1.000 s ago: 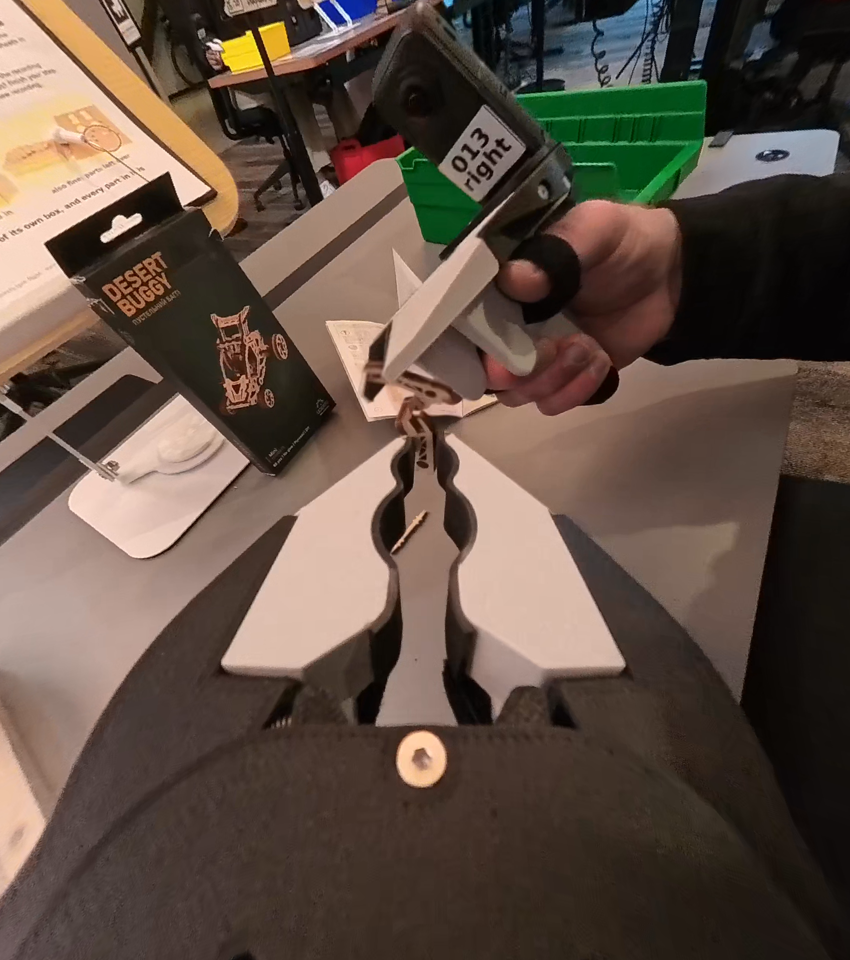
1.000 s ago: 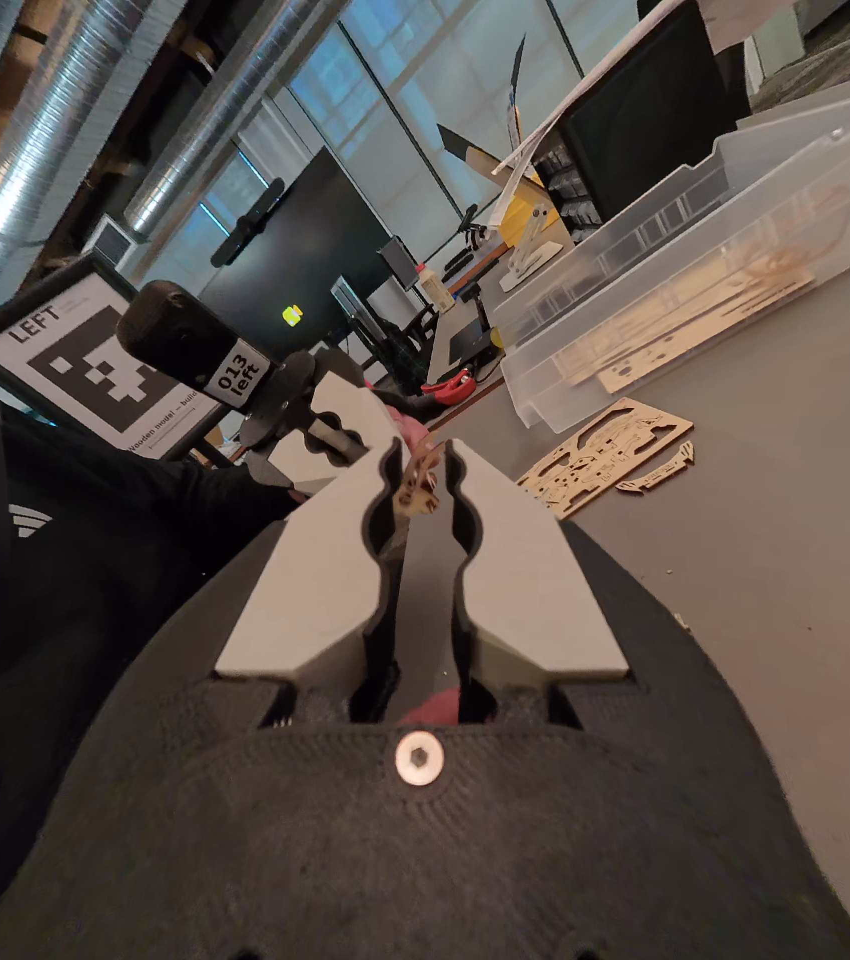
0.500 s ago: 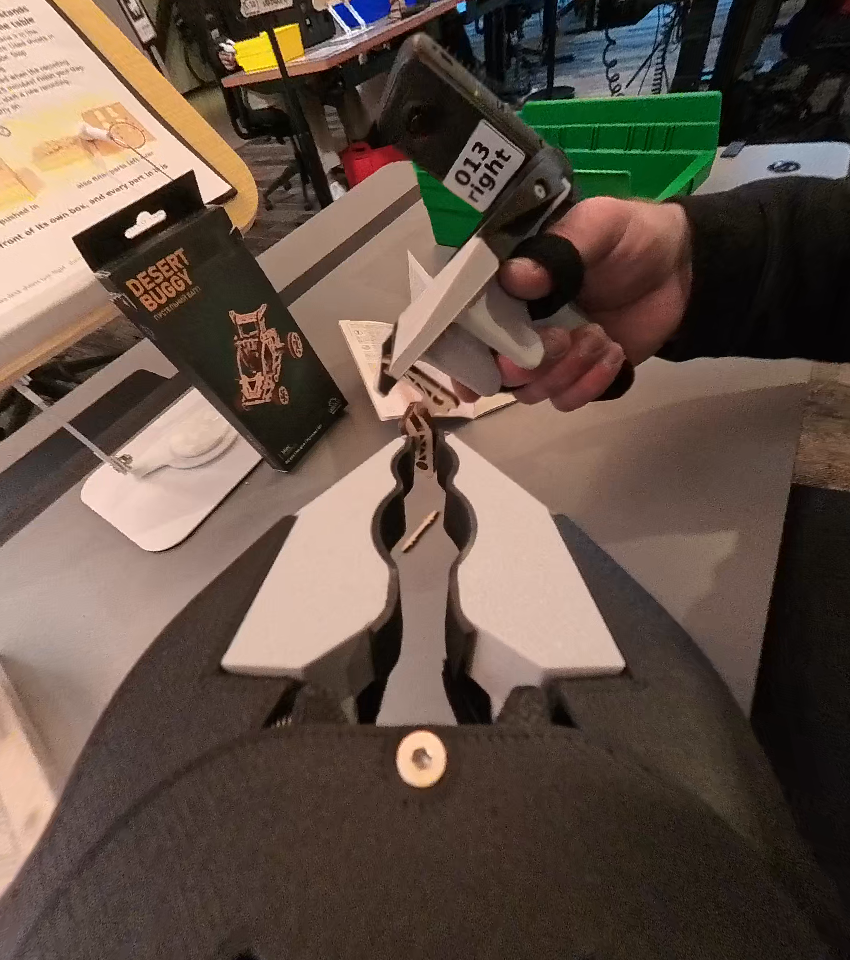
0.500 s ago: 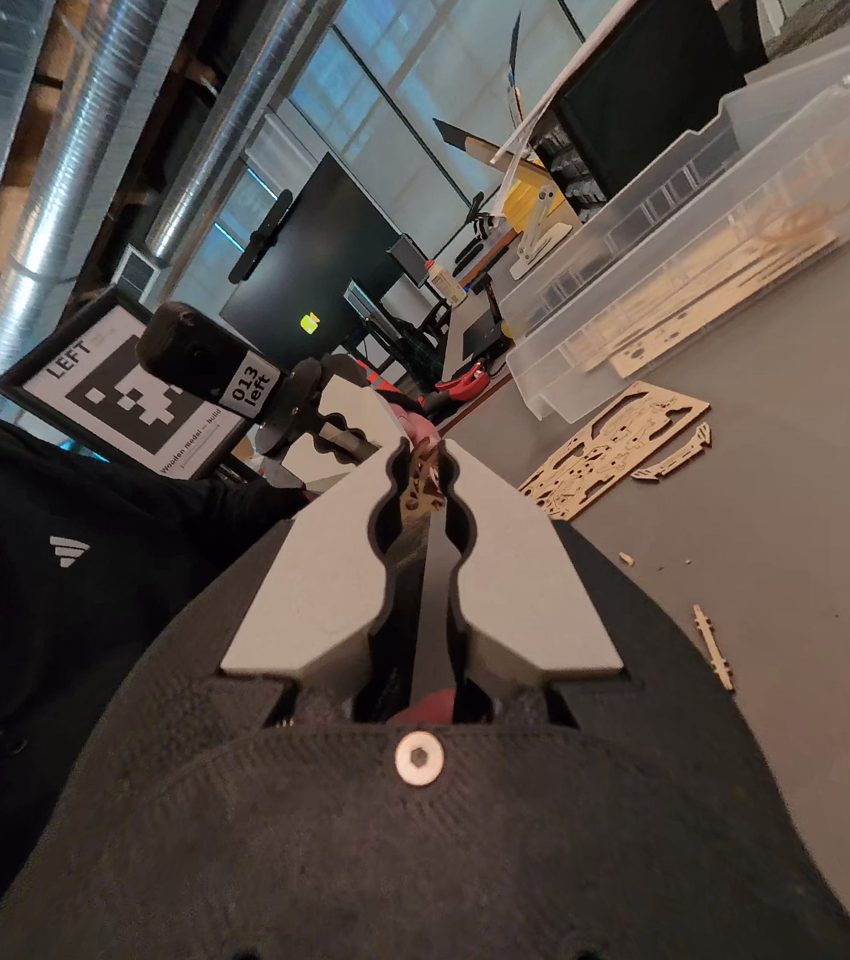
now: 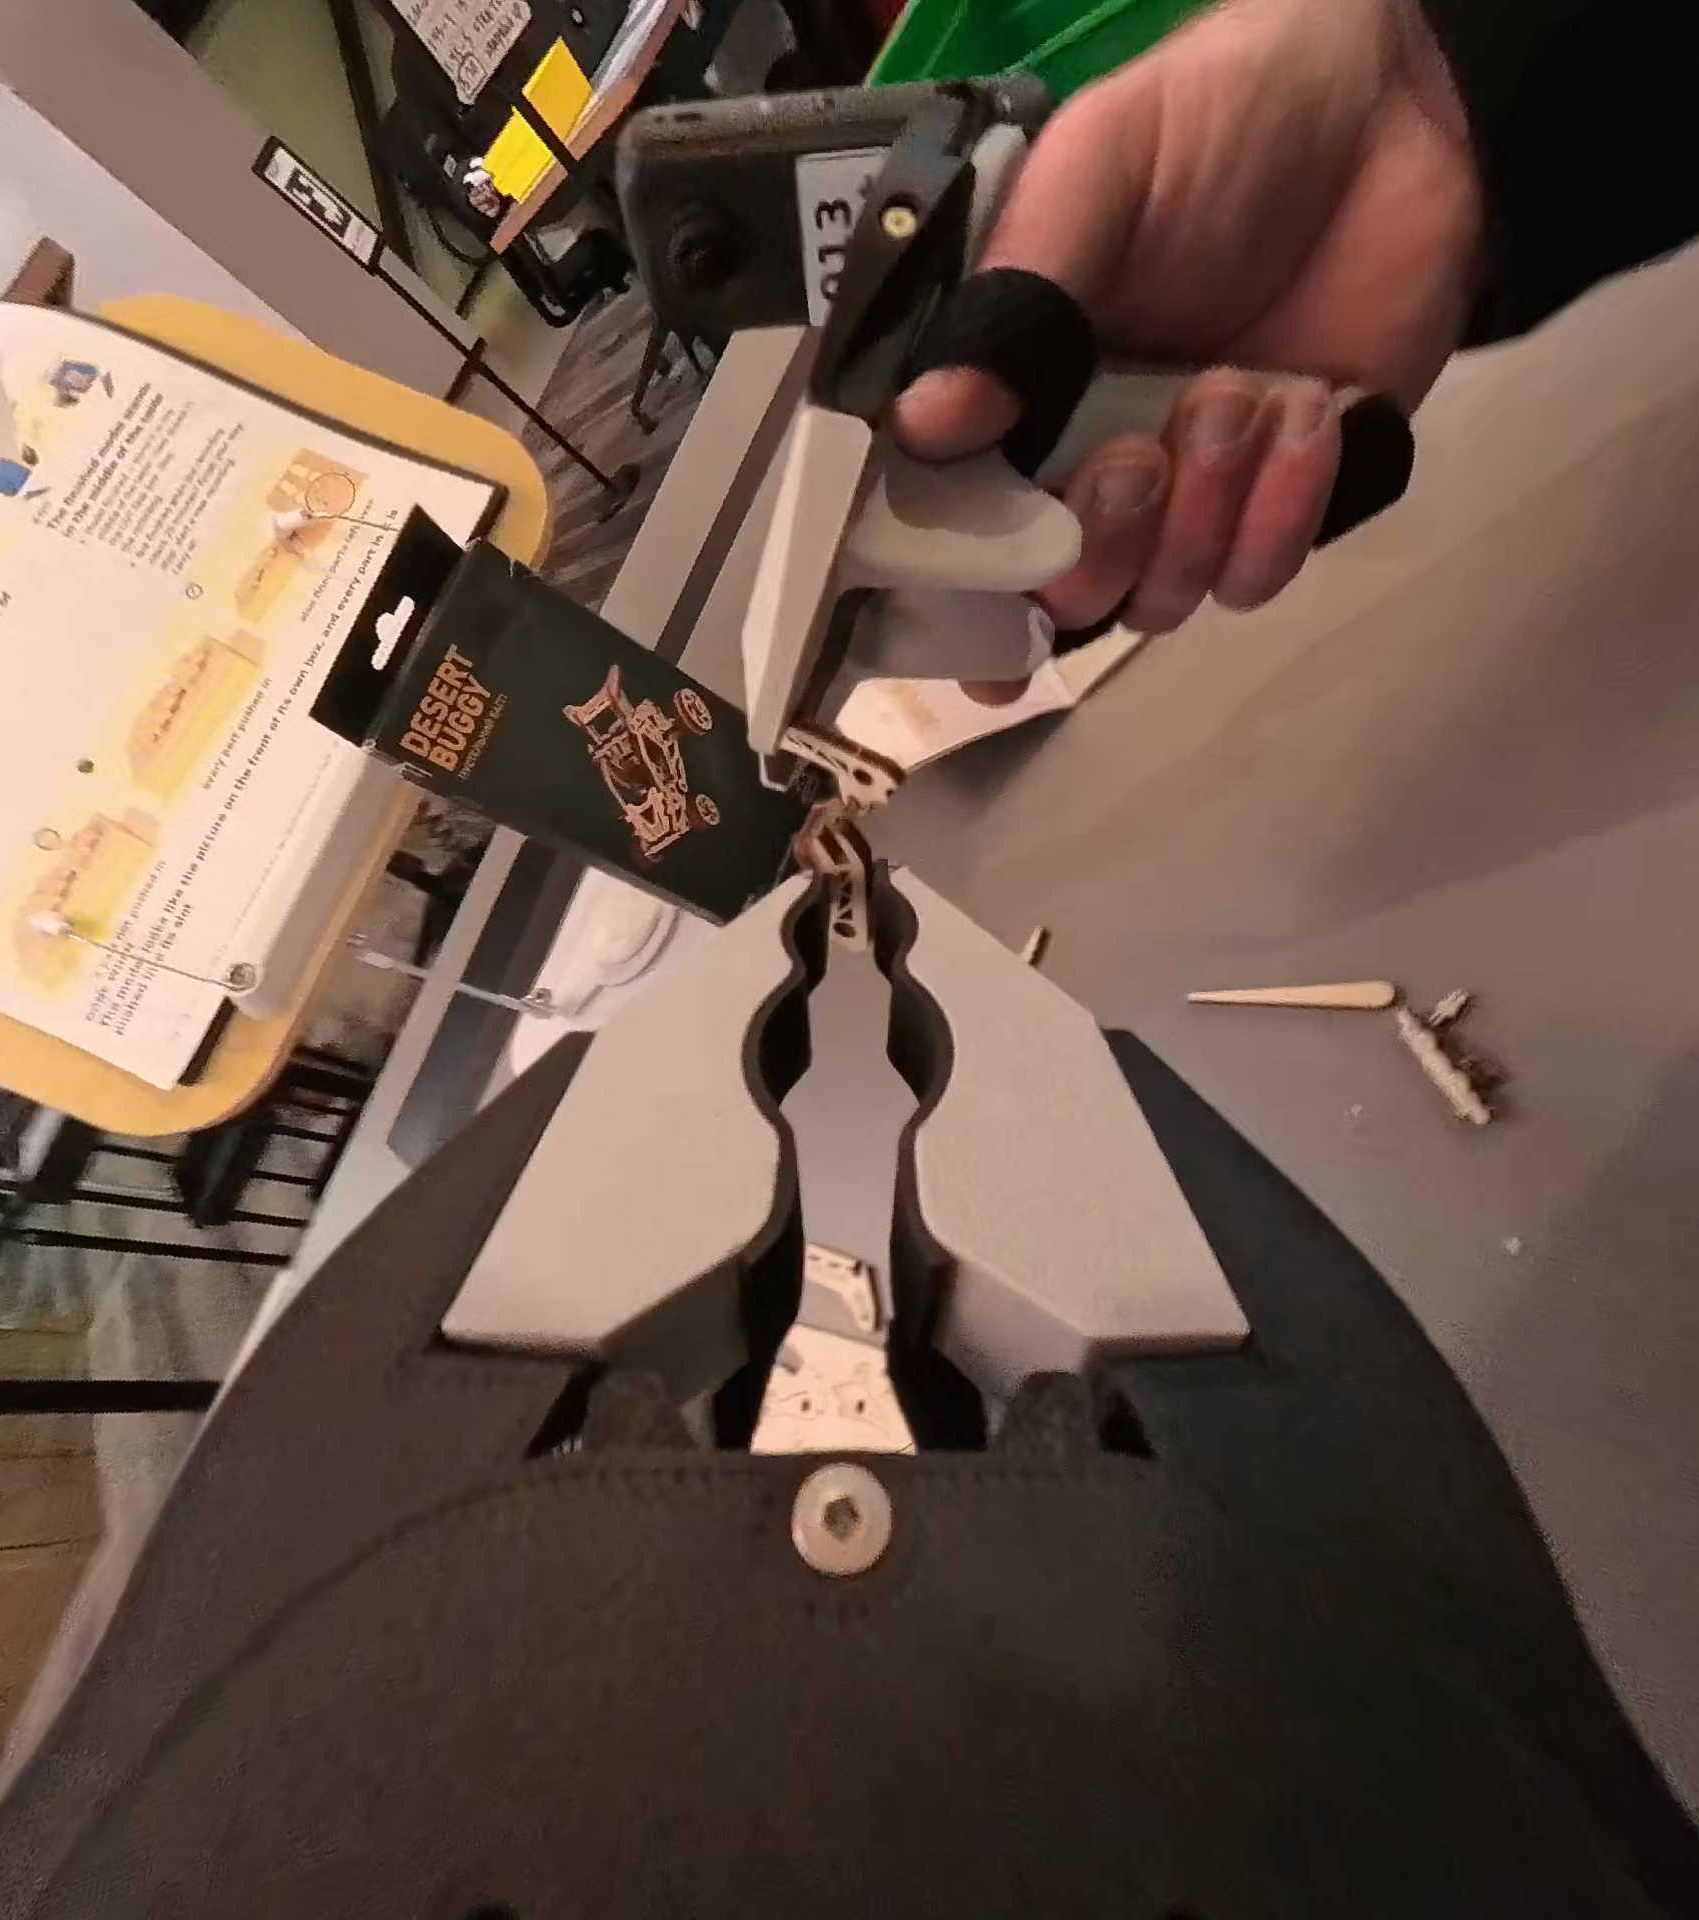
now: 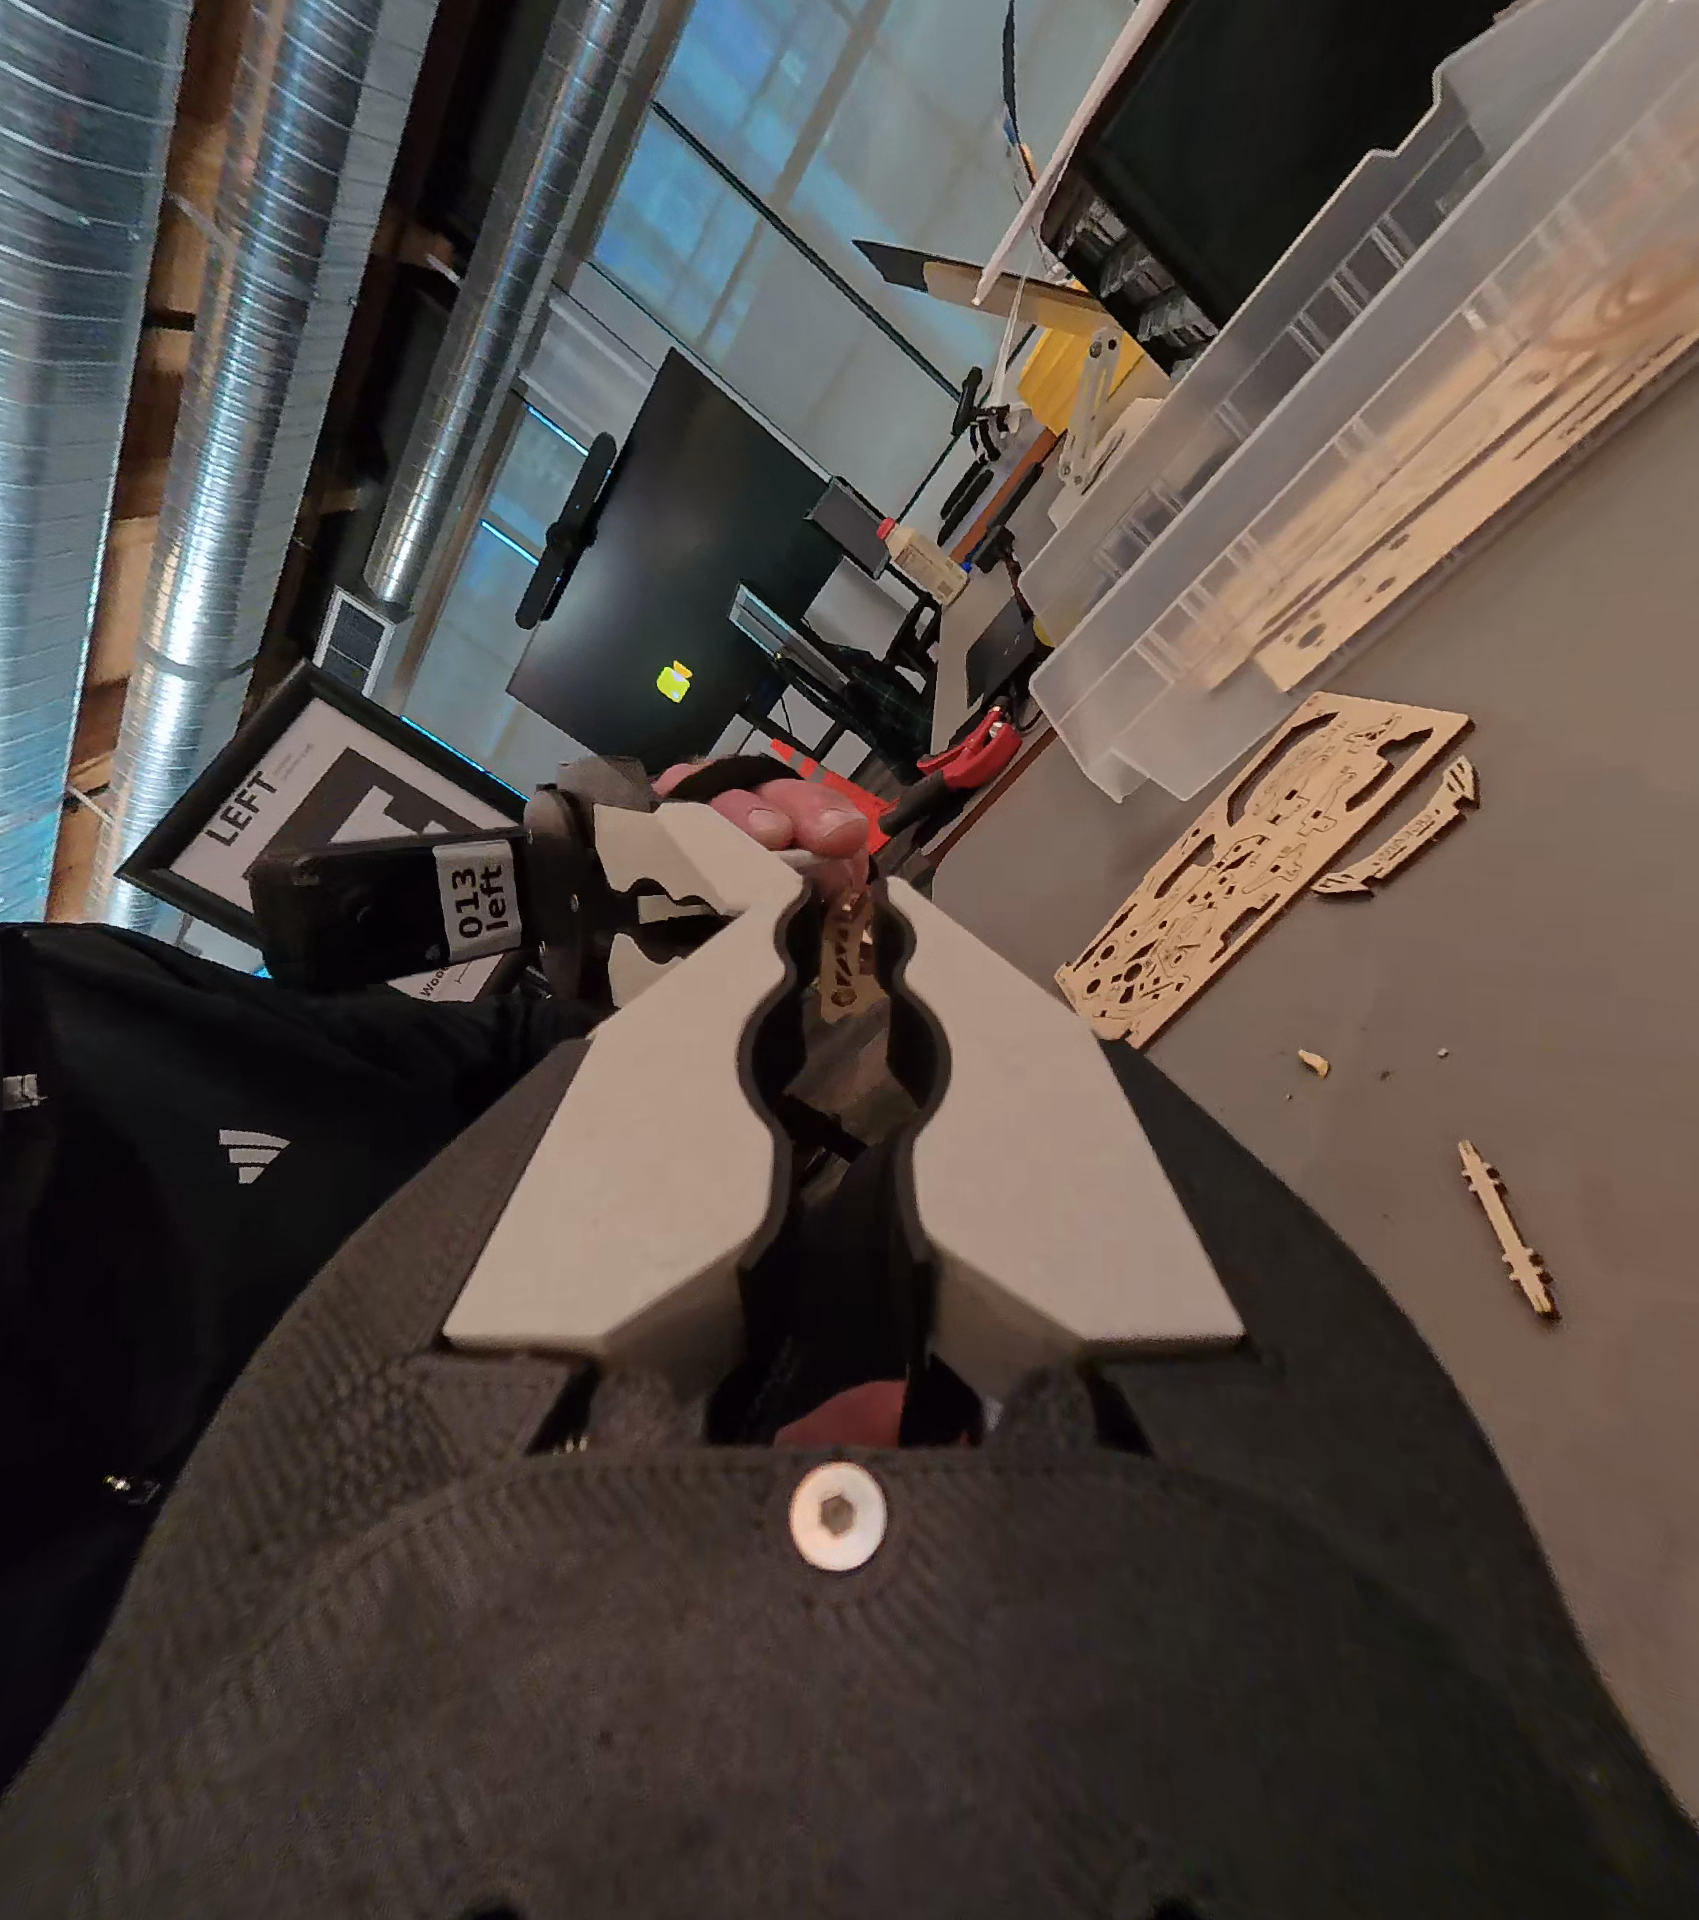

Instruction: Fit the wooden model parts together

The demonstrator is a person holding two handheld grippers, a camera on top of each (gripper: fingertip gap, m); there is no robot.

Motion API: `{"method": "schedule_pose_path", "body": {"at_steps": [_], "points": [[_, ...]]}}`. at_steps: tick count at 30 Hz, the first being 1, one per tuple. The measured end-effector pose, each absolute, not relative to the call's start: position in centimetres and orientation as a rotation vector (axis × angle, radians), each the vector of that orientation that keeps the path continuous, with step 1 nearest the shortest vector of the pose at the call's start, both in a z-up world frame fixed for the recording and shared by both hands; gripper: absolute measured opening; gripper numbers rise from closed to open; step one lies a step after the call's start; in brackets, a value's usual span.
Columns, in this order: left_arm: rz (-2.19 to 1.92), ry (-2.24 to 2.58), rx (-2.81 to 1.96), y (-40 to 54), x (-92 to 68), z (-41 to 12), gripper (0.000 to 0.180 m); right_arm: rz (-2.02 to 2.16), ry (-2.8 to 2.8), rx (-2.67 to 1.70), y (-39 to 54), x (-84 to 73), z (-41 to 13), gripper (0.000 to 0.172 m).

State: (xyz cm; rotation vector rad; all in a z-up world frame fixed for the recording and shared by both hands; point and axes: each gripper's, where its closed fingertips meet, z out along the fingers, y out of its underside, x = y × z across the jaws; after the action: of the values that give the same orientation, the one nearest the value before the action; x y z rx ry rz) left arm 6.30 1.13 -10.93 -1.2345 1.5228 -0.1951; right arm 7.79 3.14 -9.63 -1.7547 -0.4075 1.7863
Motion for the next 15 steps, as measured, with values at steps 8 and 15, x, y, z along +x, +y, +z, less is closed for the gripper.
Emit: {"method": "schedule_pose_path", "body": {"at_steps": [8, 15], "points": [[-0.191, 1.534, -1.231, 0.9, 6.4, -10.6, 0.005, 1.671, -0.52, -1.715, 3.0, 8.4, -9.5, 0.007], [-0.598, 1.33, -1.41, 1.2, 6.2, -9.4, 0.005, 1.189, -0.85, -1.418, 1.2, 8.7, -7.0, 0.006]]}}
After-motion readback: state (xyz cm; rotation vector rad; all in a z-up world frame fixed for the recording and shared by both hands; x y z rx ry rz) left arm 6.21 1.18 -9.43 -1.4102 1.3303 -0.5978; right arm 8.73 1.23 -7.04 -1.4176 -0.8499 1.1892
